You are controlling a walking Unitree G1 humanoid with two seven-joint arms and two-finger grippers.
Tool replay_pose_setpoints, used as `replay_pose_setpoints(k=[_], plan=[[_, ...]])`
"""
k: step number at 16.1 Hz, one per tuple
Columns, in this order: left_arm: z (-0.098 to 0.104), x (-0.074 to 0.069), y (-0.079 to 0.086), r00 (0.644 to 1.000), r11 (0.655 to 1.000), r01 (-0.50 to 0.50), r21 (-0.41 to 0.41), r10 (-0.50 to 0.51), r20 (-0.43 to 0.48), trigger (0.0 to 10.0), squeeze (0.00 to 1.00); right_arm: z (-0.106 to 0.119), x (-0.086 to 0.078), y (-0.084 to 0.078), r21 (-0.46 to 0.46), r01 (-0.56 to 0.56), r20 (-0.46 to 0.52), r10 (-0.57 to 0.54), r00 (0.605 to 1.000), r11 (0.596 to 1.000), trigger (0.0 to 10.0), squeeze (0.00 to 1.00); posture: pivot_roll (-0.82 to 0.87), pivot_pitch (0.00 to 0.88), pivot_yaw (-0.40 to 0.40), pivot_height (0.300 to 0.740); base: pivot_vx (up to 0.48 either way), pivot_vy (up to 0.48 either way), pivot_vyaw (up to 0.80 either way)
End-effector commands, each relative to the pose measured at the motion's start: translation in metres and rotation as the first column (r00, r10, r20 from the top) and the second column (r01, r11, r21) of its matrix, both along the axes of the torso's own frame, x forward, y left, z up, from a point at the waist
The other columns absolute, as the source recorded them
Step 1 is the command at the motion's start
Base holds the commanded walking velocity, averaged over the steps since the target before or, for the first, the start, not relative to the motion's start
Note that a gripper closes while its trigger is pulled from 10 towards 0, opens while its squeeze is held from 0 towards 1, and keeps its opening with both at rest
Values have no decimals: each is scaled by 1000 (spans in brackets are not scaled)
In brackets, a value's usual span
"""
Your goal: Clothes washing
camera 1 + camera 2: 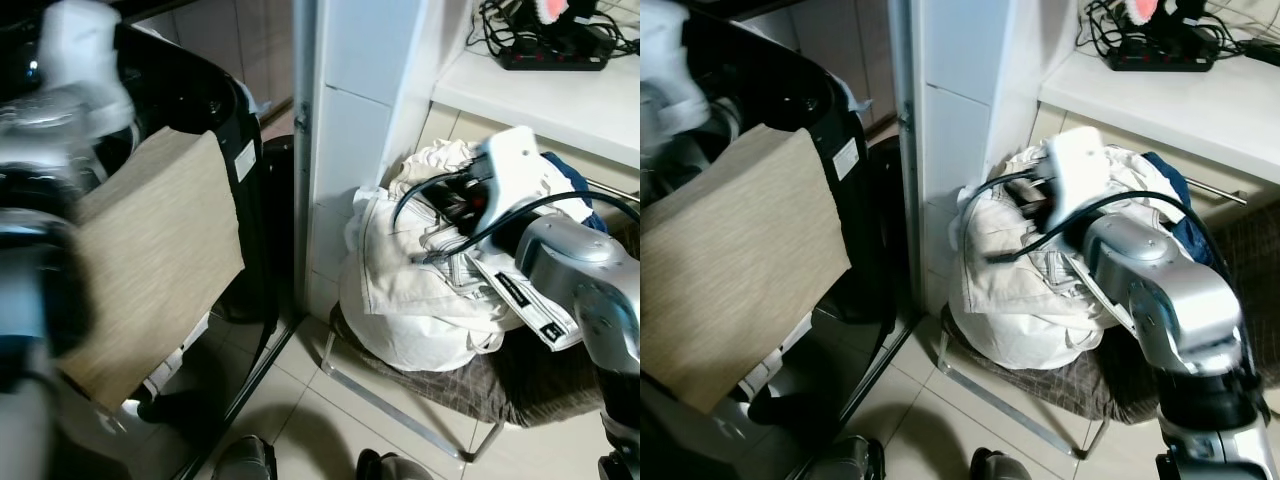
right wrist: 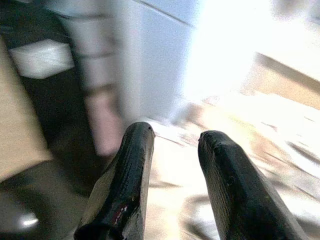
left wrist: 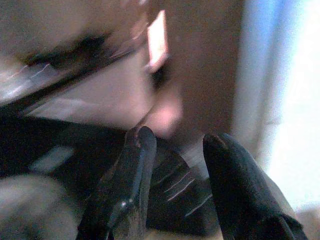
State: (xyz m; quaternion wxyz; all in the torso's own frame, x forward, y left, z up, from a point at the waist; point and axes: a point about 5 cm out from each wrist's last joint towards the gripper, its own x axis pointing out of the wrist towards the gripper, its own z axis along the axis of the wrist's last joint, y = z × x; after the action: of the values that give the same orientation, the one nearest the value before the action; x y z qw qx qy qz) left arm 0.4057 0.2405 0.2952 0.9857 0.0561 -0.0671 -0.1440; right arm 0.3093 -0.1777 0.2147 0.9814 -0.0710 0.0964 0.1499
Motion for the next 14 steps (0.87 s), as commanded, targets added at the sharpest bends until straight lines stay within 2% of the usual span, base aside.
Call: replay_pose_setpoints(k=[1,2,3,5,6,8,9,10,11,12,14], plan=[[-1,-2,-11,996,995,84,-51,-82,44,10000,0,-3,4,-12,-16,84,21,-83,996,996,10000,1000,-112,67,-2,740,0,0,0],[-14,-5,-42,979,977,198,-82,-192,71,10000,0,-10,10,-25,-25,168,23,-167,986,985,10000,1000,-112,67,-4,740,0,0,0],[-27,-12,-66,963,958,266,-106,-259,74,10000,0,-17,15,-33,-42,214,7,-214,977,976,10000,1000,-112,68,-7,740,0,0,0],[-56,-30,-101,940,935,339,-107,-335,60,10000,0,-37,20,-45,-124,260,-65,-270,961,957,10000,1000,-109,74,-11,740,0,0,0],[-67,-39,-111,927,923,374,-92,-372,42,10000,0,-44,20,-50,-156,276,-92,-292,952,948,10000,1000,-109,78,-12,740,0,0,0],[-76,-50,-119,910,909,415,-40,-414,33,10000,0,-51,21,-56,-158,302,-120,-322,939,940,10000,1000,-111,84,-14,740,0,0,0],[-81,-61,-124,897,897,441,-6,-441,25,10000,0,-58,22,-62,-136,334,-148,-352,924,933,10000,1000,-111,84,-14,740,0,0,0],[-83,-66,-126,890,890,456,-5,-456,14,10000,0,-61,23,-63,-133,339,-159,-357,920,931,10000,1000,-111,84,-14,740,0,0,0],[-87,-77,-131,874,874,486,-3,-486,-13,10000,0,-67,25,-64,-137,308,-187,-330,925,941,10000,1000,-109,89,-13,740,0,0,0],[-88,-81,-133,869,869,495,-3,-494,-24,10000,0,-69,26,-63,-140,288,-199,-312,929,947,10000,1000,-109,89,-13,740,0,0,0],[-96,-98,-140,823,825,564,8,-562,-77,10000,0,-77,25,-59,-184,180,-267,-225,937,966,10000,1000,-104,91,-14,740,0,0,0]])
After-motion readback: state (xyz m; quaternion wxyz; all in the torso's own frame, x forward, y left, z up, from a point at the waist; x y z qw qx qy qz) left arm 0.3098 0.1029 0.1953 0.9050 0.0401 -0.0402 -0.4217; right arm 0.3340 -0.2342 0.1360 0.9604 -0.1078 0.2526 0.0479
